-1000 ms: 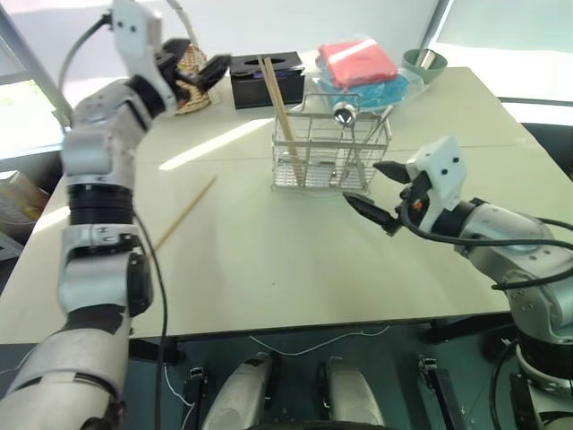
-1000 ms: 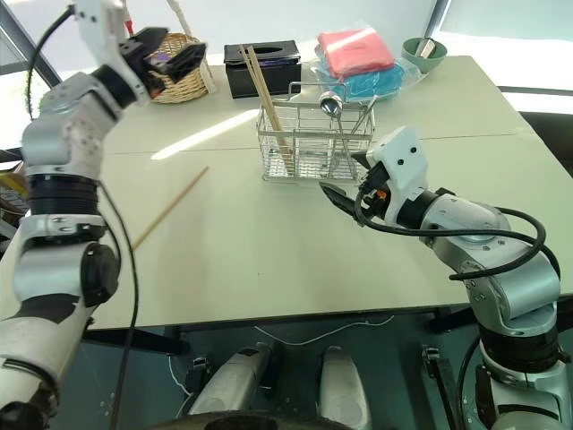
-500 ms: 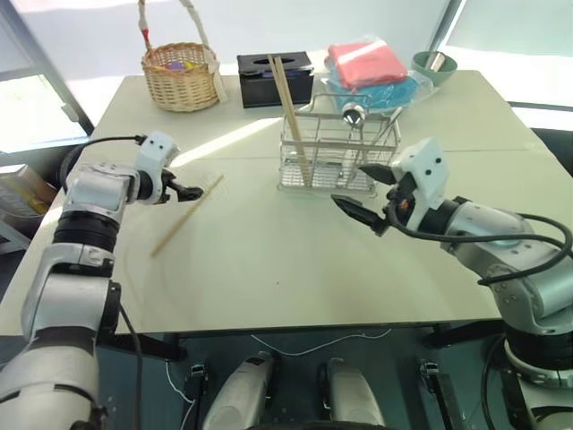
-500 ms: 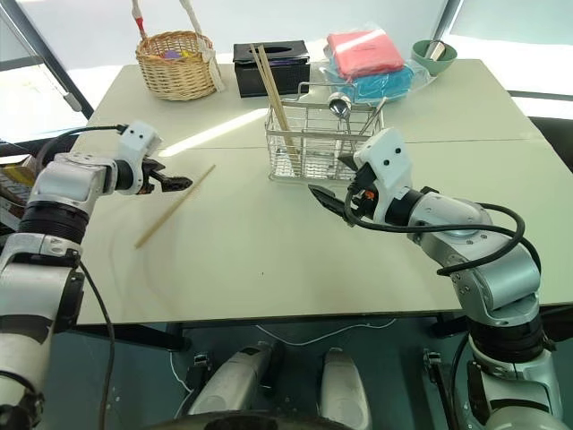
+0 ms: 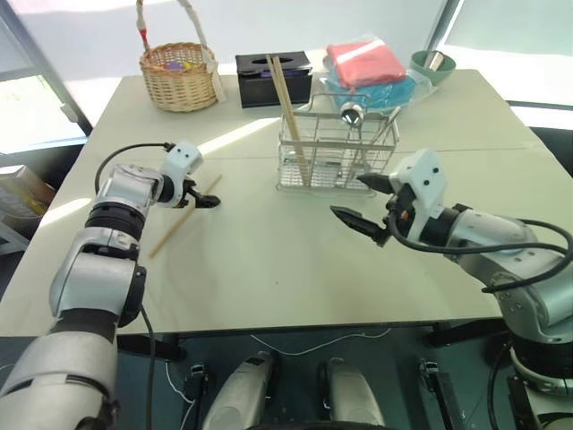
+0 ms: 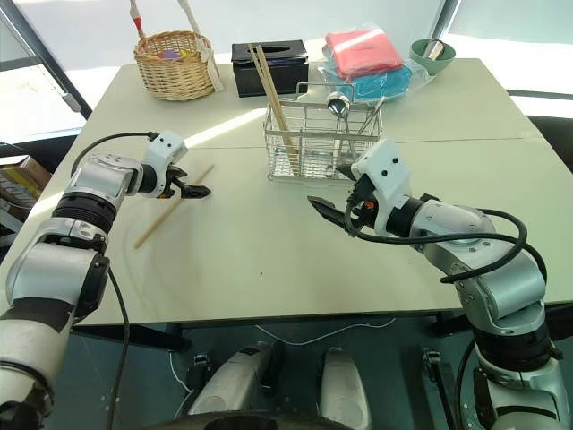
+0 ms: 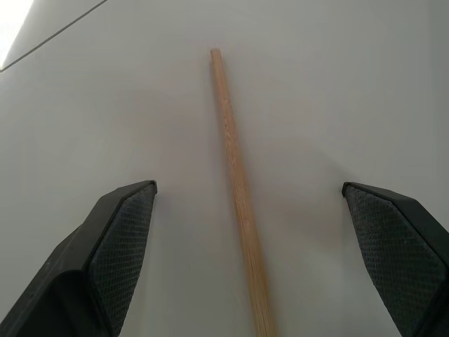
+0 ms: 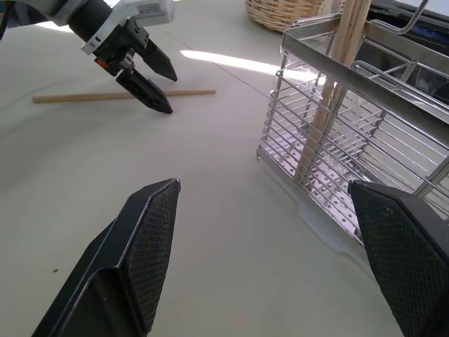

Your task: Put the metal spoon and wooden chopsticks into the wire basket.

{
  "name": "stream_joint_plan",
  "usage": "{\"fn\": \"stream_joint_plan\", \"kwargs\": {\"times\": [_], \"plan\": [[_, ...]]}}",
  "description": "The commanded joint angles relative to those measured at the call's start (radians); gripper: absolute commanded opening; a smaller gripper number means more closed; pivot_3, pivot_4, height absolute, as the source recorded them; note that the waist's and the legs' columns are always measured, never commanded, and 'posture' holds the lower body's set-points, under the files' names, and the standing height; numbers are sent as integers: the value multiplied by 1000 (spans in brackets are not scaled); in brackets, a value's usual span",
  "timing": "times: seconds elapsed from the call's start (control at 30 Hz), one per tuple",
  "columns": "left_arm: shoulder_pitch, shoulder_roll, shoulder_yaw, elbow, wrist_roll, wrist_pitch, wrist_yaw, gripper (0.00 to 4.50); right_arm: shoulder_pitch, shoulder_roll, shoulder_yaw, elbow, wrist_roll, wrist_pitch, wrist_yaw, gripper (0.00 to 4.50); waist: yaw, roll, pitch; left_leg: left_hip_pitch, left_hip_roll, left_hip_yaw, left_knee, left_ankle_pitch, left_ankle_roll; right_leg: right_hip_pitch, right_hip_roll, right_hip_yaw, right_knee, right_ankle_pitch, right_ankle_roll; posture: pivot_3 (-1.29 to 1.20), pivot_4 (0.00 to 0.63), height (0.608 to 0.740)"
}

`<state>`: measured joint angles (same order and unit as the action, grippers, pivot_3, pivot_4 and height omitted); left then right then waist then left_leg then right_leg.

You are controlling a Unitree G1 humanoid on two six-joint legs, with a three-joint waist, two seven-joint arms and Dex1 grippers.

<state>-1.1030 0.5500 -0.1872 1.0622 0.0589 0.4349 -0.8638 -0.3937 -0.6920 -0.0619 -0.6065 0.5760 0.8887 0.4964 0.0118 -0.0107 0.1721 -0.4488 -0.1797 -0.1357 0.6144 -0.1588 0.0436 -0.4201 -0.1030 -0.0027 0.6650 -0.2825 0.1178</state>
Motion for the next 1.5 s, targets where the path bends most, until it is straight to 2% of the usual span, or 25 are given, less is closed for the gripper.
{"fn": "stream_joint_plan", "kwargs": {"times": [0.03, 0.2, 0.23, 0.43, 0.57, 0.7, 0.87, 1.03, 1.23, 1.5], "plan": [[-19, 0, -7, 26, 36, -25, 7, 3109, 7, -5, -32, -48, 11, -1, -4, 3989, -1, 0, 0, 0, 0, 0, 0, 0, 0, 0, 0, 0, 0, 0, 0, 0, 150, 725], [-20, -5, -2, 28, 45, -28, 1, 436, 18, -13, -38, -52, 14, -2, 3, 3989, -2, 0, 0, 0, 0, 0, 0, 0, 0, 0, 0, 0, 0, 0, 0, 0, 150, 725], [-20, -5, -1, 27, 47, -27, 3, 43, 20, -15, -38, -53, 17, -2, 8, 3989, -3, 0, 0, 0, 0, 0, 0, 0, 0, 0, 0, 0, 0, 0, 0, 0, 150, 725], [-33, -6, 60, 3, 18, -36, 84, 43, 33, -29, -39, -61, 36, -2, 31, 3989, -3, 0, 0, 0, 0, 0, 0, 0, 0, 0, 0, 0, 0, 0, 0, 0, 150, 725], [-61, -30, 221, -49, -95, -139, 231, 43, 32, -35, -38, -63, 40, -6, 35, 3989, -2, 0, 0, -1, 0, 0, 0, 0, 0, -1, 0, 0, 0, 0, 0, 0, 150, 725], [-105, -78, 403, -186, -265, -195, 277, 43, 3, -30, -52, -42, 41, -13, 29, 3989, 2, -1, 0, -3, 0, 0, 1, 0, 0, -2, 0, 0, 0, 0, 0, 0, 150, 725], [-197, -175, 517, -295, -384, -264, 383, 43, -27, -33, -66, -34, 59, -6, 35, 3989, -1, -1, 0, -8, 0, 0, 6, 1, 2, -1, 0, -1, 0, 2, 1, 0, 150, 725], [-283, -245, 526, -285, -410, -356, 421, 43, -31, -36, -59, -32, 52, -6, 32, 3989, -1, -1, 0, -8, 0, 0, 6, 2, 2, -1, 0, -1, 1, 2, 1, 0, 150, 725], [-357, -374, 477, -148, -368, -533, 416, 43, -19, -26, -66, -48, 54, 4, 1, 3989, 4, -1, 0, -9, 0, 0, 9, 2, 2, 0, 0, -1, 1, 2, 1, 0, 150, 725], [-391, -430, 456, -18, -337, -654, 412, 43, 13, -26, -85, -84, 69, 25, -32, 3989, -4, -1, 0, -12, 0, 0, 11, 1, 3, -4, 0, -1, 3, 3, 2, 0, 150, 725]]}}
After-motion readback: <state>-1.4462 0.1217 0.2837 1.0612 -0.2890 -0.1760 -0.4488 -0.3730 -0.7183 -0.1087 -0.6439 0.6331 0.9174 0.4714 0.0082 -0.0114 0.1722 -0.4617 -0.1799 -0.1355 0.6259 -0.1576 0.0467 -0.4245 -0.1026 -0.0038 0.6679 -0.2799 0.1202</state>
